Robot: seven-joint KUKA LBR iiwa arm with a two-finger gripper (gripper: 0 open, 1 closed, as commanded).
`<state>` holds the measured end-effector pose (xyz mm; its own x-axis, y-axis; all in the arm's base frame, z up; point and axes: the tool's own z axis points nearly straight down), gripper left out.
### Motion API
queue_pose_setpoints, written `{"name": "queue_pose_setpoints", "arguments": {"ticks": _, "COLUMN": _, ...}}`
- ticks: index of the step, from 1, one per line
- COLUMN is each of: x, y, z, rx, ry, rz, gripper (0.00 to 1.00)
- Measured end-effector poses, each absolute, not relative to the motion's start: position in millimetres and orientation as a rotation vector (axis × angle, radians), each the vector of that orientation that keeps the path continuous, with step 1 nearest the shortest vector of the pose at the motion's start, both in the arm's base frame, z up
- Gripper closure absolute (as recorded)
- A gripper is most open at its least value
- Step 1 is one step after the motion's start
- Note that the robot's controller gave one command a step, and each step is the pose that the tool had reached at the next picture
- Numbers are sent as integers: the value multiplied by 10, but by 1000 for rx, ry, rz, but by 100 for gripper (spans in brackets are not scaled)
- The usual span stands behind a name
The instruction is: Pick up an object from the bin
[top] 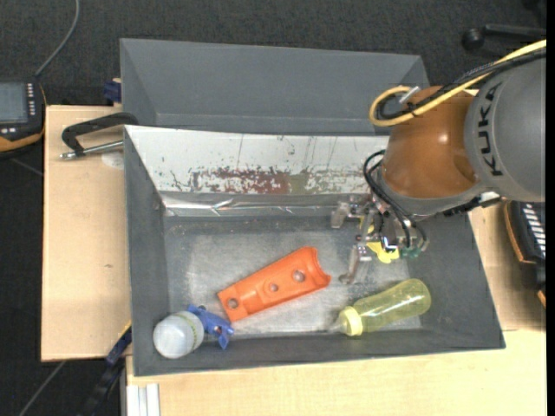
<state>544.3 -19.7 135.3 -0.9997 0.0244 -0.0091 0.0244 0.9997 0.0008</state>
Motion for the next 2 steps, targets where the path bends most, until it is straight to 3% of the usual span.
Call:
{"name": "queue_pose_setpoints", "arguments": {"ticks": 1, "x": 5461, "y": -62, "z": 994, "rx": 127, "ry": 3134, "rz": 5, "gripper": 0}}
{"name": "queue_pose_setpoints", "arguments": {"ticks": 2, "x": 5484, "y": 277, "z": 825, "rx": 97, "ry": 3128, "rz": 1, "gripper": 0}}
